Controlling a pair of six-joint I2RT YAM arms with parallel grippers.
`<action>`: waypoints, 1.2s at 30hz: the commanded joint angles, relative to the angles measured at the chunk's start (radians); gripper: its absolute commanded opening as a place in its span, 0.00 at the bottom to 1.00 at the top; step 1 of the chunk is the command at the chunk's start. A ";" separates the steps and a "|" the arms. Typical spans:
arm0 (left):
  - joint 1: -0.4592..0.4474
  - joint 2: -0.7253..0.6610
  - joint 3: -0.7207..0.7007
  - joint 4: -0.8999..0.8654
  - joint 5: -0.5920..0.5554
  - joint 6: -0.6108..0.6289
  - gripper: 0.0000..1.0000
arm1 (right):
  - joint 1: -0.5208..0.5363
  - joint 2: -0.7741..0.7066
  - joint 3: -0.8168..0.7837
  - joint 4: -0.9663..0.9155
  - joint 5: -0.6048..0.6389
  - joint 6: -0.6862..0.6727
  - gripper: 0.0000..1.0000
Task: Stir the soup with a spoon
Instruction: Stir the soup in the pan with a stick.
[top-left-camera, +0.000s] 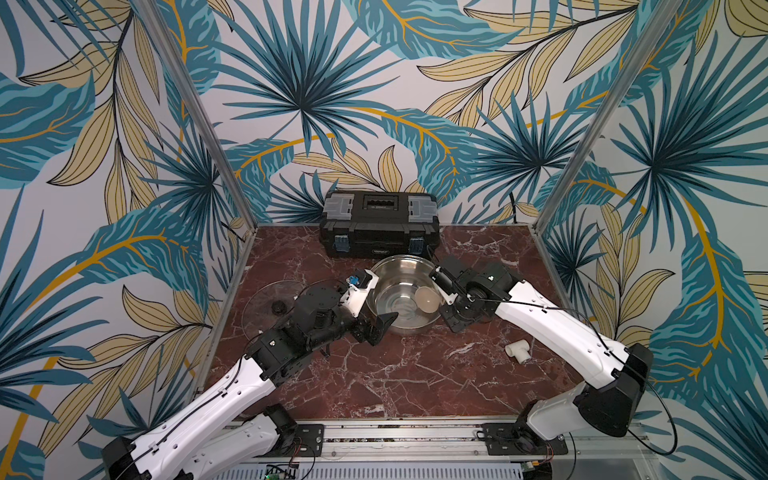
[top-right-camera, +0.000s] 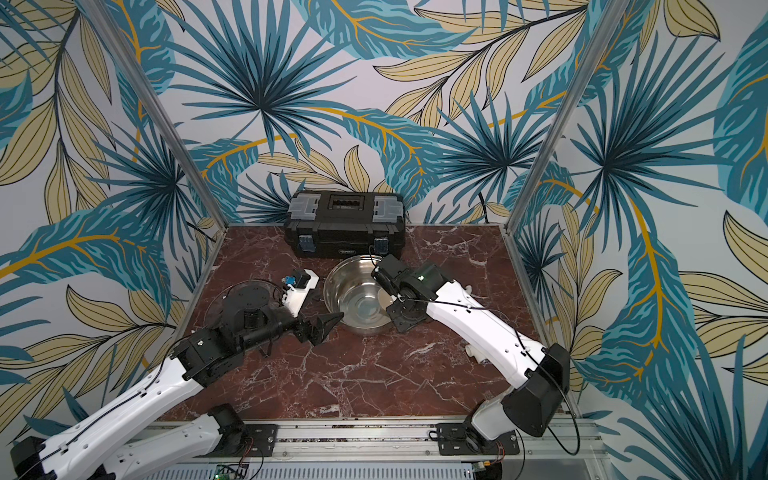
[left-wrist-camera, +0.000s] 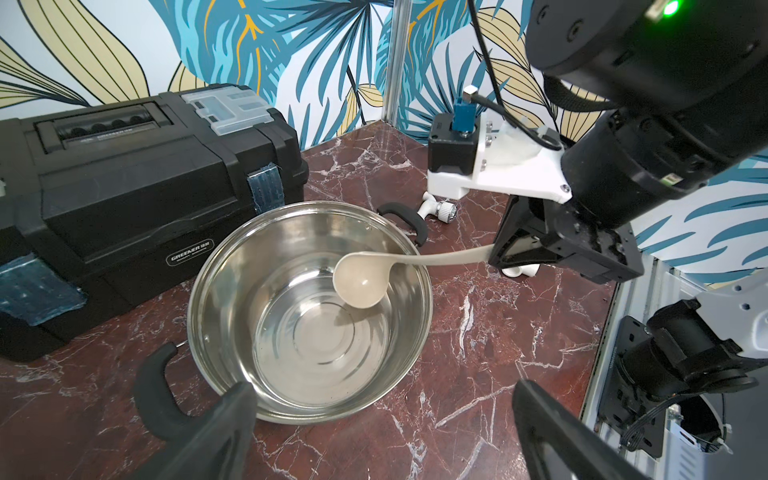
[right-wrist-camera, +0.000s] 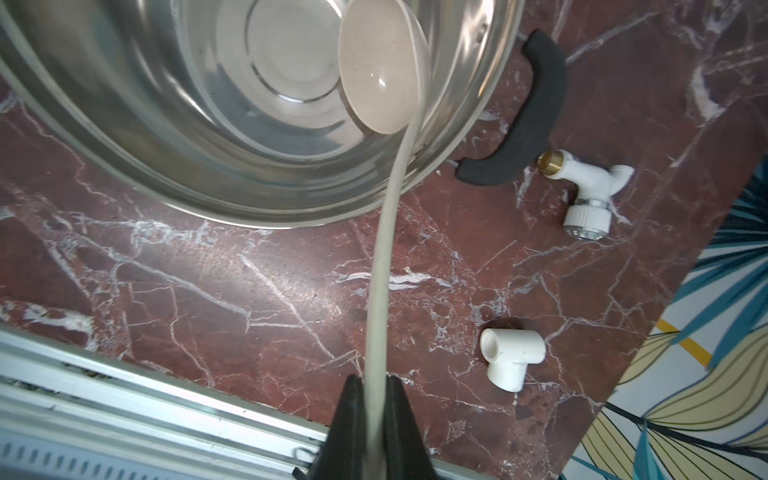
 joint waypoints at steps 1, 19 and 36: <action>-0.001 -0.005 -0.020 0.017 0.000 0.005 1.00 | 0.001 0.029 0.016 0.024 0.104 0.013 0.00; 0.000 -0.011 -0.042 0.034 0.024 -0.012 1.00 | 0.007 0.209 0.159 0.248 -0.210 -0.065 0.00; 0.000 -0.018 -0.050 0.039 0.023 -0.011 1.00 | 0.038 0.017 -0.070 0.078 -0.176 -0.061 0.00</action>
